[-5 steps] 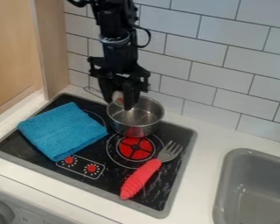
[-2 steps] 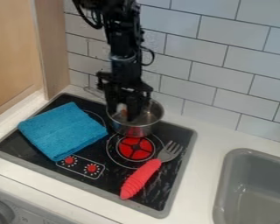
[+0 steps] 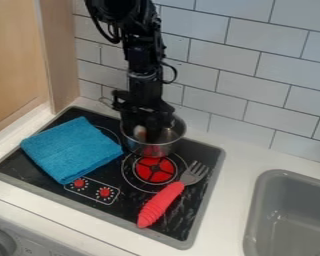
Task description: Put the sushi inside the silver pot
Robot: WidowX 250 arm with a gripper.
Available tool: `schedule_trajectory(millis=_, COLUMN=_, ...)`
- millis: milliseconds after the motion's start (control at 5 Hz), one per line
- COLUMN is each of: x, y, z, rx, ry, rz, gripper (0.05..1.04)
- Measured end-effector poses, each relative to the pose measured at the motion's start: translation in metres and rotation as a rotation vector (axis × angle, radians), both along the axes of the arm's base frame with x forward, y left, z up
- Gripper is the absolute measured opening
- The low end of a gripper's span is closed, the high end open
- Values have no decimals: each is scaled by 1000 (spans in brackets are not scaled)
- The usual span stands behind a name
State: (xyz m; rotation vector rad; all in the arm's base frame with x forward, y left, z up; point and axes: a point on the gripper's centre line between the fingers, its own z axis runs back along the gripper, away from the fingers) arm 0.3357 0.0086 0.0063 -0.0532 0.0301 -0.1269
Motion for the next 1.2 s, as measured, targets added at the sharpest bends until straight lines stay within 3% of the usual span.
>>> schedule_trajectory(millis=200, x=-2, y=1, z=0, rx=8, ry=11, rz=-4, gripper=891)
schedule_trajectory(millis=400, x=-1, y=1, z=1, rx=8, ry=5, rz=-13, gripper=1013)
schedule_trajectory(millis=600, x=0, y=1, z=4, rx=8, ry=-2, rz=-19, gripper=1005)
schedule_trajectory(millis=1200, x=2, y=-7, z=49, rx=-7, ry=-100, rz=-40, gripper=999)
